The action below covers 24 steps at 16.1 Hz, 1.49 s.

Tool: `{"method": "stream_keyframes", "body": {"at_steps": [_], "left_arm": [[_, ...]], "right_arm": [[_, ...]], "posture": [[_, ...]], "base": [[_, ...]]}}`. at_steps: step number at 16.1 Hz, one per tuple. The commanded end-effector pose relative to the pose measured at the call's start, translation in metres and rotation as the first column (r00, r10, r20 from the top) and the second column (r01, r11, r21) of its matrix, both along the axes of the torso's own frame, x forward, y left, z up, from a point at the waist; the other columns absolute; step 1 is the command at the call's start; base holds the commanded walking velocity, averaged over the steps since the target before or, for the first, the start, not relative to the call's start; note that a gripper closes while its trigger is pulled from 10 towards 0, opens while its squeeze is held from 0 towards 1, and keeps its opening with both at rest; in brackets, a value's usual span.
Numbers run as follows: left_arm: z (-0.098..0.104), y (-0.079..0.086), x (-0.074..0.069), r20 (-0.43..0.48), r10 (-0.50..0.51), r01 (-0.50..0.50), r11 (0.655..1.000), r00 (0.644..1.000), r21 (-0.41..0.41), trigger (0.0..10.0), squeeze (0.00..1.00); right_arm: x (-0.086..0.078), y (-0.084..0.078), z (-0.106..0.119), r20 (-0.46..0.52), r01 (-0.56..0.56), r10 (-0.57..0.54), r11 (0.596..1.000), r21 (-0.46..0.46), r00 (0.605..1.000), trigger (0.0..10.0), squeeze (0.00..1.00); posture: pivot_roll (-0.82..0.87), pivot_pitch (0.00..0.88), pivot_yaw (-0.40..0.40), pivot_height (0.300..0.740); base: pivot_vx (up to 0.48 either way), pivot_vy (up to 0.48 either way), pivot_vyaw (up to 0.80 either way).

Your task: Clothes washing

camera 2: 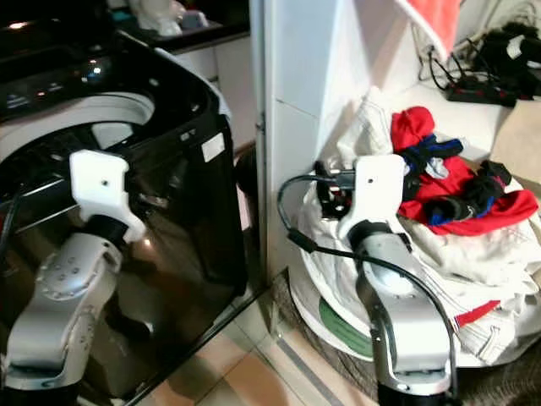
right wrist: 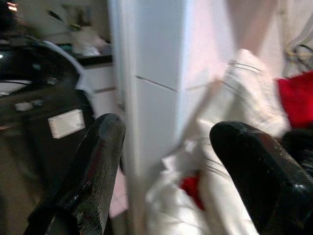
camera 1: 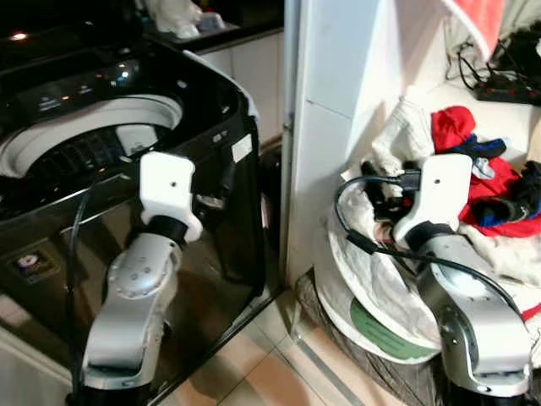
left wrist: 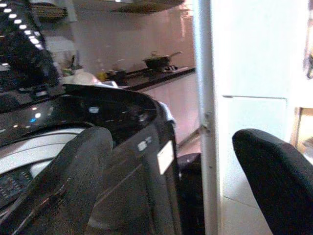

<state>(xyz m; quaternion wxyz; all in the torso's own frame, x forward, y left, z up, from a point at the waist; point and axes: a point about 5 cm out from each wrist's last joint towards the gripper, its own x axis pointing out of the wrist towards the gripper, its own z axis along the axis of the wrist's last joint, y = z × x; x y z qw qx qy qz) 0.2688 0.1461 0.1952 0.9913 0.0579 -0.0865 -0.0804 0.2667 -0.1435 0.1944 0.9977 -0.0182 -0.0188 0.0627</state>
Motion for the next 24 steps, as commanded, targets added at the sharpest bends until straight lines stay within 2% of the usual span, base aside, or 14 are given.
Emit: {"method": "stream_keyframes", "body": {"at_steps": [1, 5, 9, 12, 17, 24], "left_arm": [[0.001, 0.008, -0.002, 0.003, 0.028, -0.028, 1.000, 1.000, -0.002, 10.0, 0.00], [0.002, 0.011, -0.003, 0.002, 0.036, -0.036, 0.999, 0.999, -0.002, 10.0, 0.00], [0.002, 0.012, -0.001, 0.004, 0.030, -0.030, 1.000, 1.000, -0.002, 10.0, 0.00], [0.003, 0.013, 0.001, 0.007, 0.023, -0.023, 1.000, 1.000, 0.002, 10.0, 0.00], [0.003, 0.011, 0.003, 0.013, -0.011, 0.011, 1.000, 1.000, 0.027, 10.0, 0.00], [0.002, 0.003, 0.007, 0.014, -0.038, 0.038, 0.999, 0.999, 0.016, 10.0, 0.00]], "right_arm": [[0.001, 0.008, 0.004, 0.016, -0.052, 0.052, 0.999, 0.007, 0.999, 10.0, 0.00], [0.001, 0.011, 0.002, 0.001, -0.074, 0.074, 0.997, 0.008, 0.997, 10.0, 0.00], [0.000, 0.011, 0.002, 0.003, -0.072, 0.072, 0.997, 0.011, 0.997, 10.0, 0.00], [-0.002, 0.011, 0.004, 0.021, -0.072, 0.071, 0.997, 0.018, 0.997, 10.0, 0.00], [-0.005, 0.009, 0.003, 0.024, -0.055, 0.054, 0.998, 0.030, 0.998, 10.0, 0.00], [-0.005, 0.001, 0.001, 0.013, -0.011, 0.010, 0.999, 0.041, 1.000, 10.0, 0.00]], "posture": [[-0.05, 0.000, 0.011, 0.740], [-0.05, 0.000, 0.012, 0.740], [-0.06, 0.000, 0.018, 0.740], [-0.06, 0.000, 0.027, 0.740], [-0.07, 0.000, 0.039, 0.740], [-0.08, 0.000, 0.045, 0.740]], "base": [[0.000, 0.000, 0.00], [0.212, 0.000, -0.20], [0.287, 0.000, -0.80], [0.285, 0.000, 0.00], [0.000, 0.000, 0.00], [0.000, 0.393, -0.60]]}}
